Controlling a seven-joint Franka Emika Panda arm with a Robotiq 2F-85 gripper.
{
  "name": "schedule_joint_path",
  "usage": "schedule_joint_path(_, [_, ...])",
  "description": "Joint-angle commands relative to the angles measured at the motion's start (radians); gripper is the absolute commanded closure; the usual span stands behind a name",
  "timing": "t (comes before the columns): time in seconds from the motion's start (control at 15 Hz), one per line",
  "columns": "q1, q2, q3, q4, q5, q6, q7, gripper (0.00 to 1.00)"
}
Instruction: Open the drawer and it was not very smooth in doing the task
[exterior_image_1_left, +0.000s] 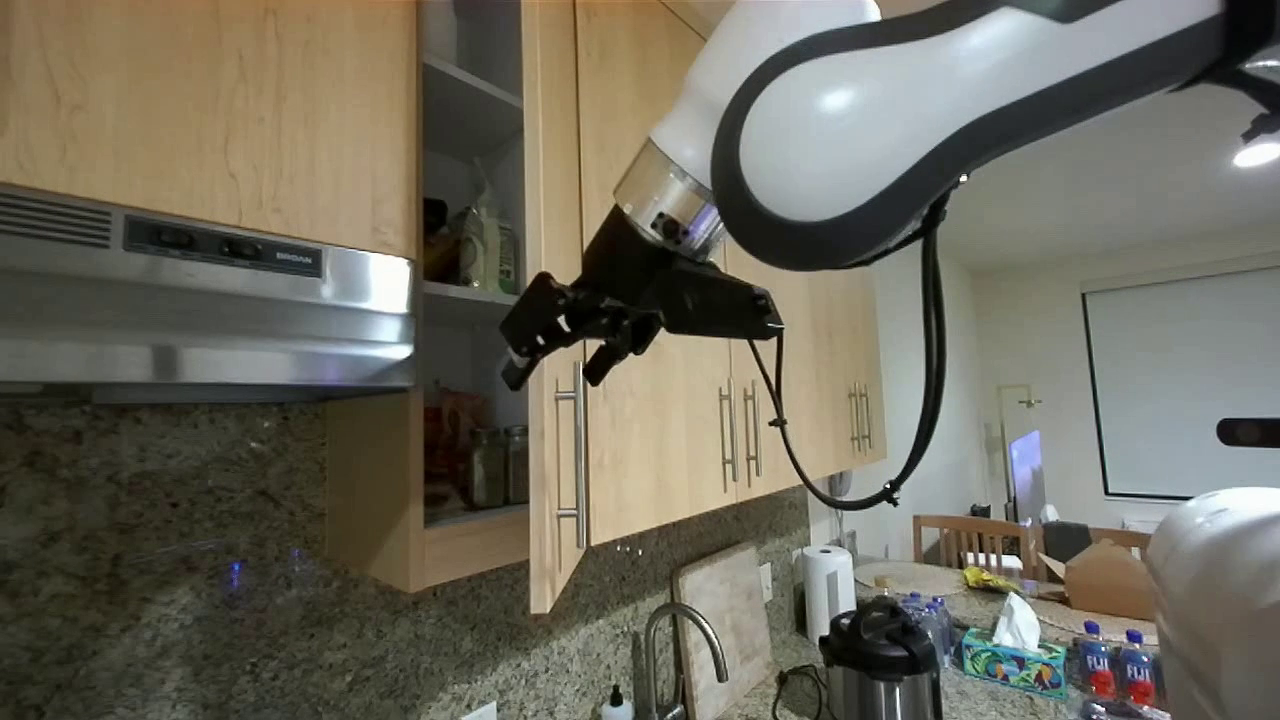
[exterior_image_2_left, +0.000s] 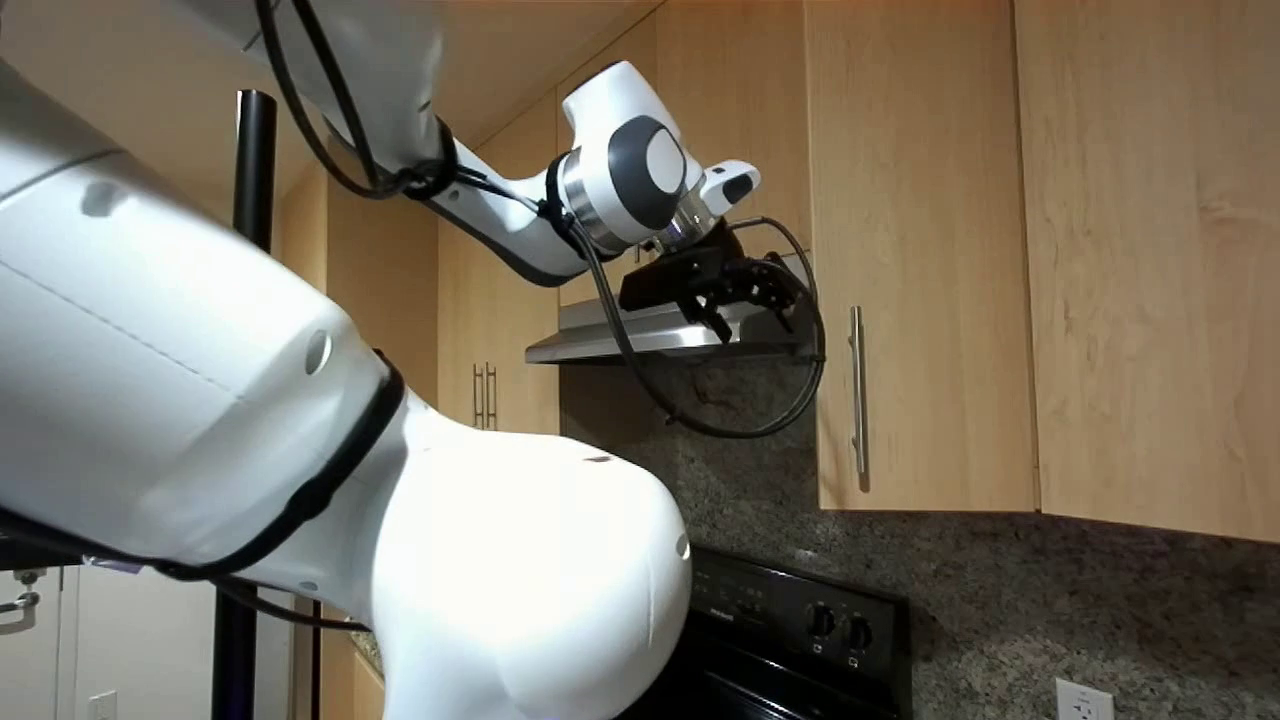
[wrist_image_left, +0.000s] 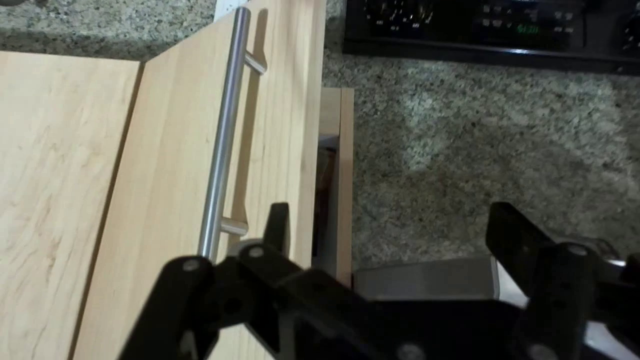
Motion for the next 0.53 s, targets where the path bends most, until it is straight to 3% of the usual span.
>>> schedule_joint_path(0.0, [-0.176, 0.026, 0.148, 0.031, -0.009, 0.110, 0.174, 0.00])
schedule_joint_path(0.33, [-0.494, 0.022, 0.340, 0.103, -0.019, 0.168, 0.375, 0.00])
schedule_joint_path(0.47, [-0.579, 0.030, 0.387, 0.142, -0.019, 0.147, 0.418, 0.00])
